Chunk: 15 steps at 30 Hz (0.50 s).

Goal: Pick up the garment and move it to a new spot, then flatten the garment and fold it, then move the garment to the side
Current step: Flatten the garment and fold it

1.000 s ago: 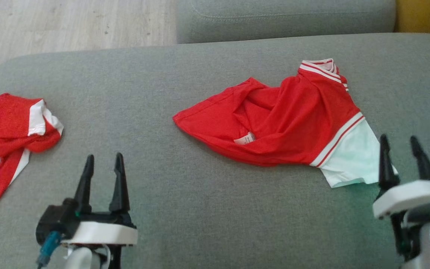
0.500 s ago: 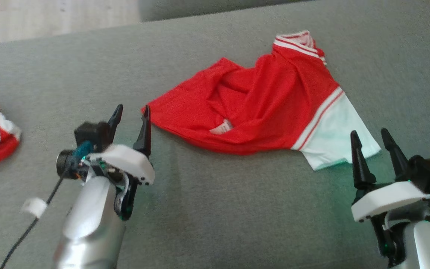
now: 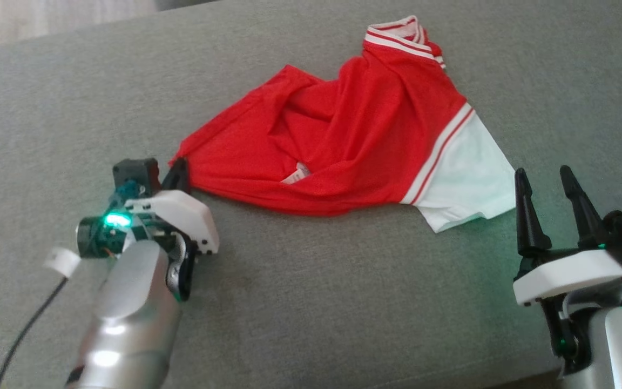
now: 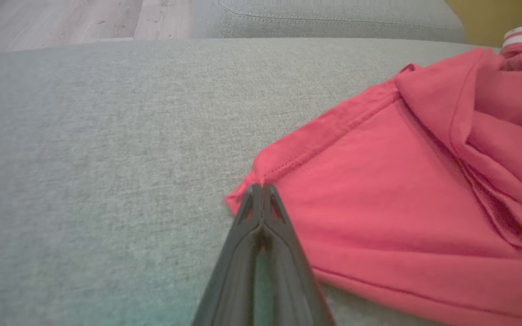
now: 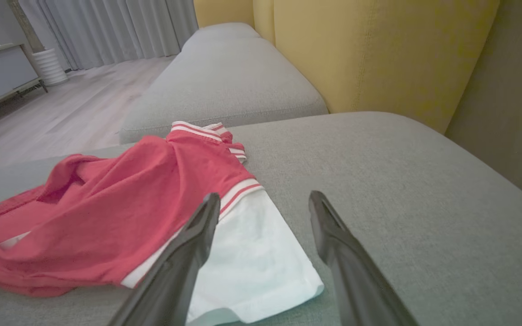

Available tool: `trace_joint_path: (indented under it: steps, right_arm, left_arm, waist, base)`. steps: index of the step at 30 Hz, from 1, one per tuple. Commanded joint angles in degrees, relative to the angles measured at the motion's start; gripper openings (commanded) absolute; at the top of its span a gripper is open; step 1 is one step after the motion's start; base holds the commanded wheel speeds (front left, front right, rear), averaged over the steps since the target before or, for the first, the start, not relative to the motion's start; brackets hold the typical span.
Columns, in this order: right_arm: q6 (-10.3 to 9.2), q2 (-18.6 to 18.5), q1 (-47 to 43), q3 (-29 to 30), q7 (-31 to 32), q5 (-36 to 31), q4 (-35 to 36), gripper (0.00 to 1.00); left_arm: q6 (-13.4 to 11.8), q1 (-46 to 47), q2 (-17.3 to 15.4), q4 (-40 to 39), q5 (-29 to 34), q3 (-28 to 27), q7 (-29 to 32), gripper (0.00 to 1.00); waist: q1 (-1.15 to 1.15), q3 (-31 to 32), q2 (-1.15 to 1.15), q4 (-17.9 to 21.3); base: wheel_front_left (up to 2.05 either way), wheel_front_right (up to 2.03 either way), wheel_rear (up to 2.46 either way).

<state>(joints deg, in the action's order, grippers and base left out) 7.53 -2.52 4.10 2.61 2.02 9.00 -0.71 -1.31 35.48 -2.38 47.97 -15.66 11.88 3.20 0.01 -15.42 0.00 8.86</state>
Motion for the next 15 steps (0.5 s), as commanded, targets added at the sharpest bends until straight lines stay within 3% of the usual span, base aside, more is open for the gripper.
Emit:
trace_joint_path:
  steps: [1,11,14,15]
  right_arm:
    - [-0.04,-0.4,1.3,-1.0,-0.2,0.1,2.3,1.00]
    - [-0.04,-0.4,0.4,-1.0,1.0,0.3,2.7,1.00]
    - [-0.04,-0.4,0.1,-0.6,1.3,0.5,2.9,1.00]
    - [-0.04,-0.4,0.0,-0.5,1.4,0.5,2.9,1.00]
  left_arm:
    - [-1.3,-0.9,-0.9,-0.4,-0.8,-1.7,-1.4,0.00]
    - [-3.1,-10.7,-0.6,0.7,-3.8,-2.0,-5.5,0.00]
    - [-2.3,-13.5,-0.6,-1.2,-5.3,-1.7,-7.7,0.00]
    - [-1.6,-14.2,-0.6,-2.3,-5.6,-1.3,-9.0,0.89]
  waist:
    - [-0.01,1.0,0.00,-1.7]
    - [-0.01,5.3,0.00,-8.5]
    - [-0.01,6.2,0.00,-9.9]
    - [-0.01,6.5,0.00,-10.2]
  base:
    - [0.00,0.00,0.00]
    - [0.00,0.00,0.00]
    - [0.00,0.00,0.00]
    - [0.00,0.00,0.00]
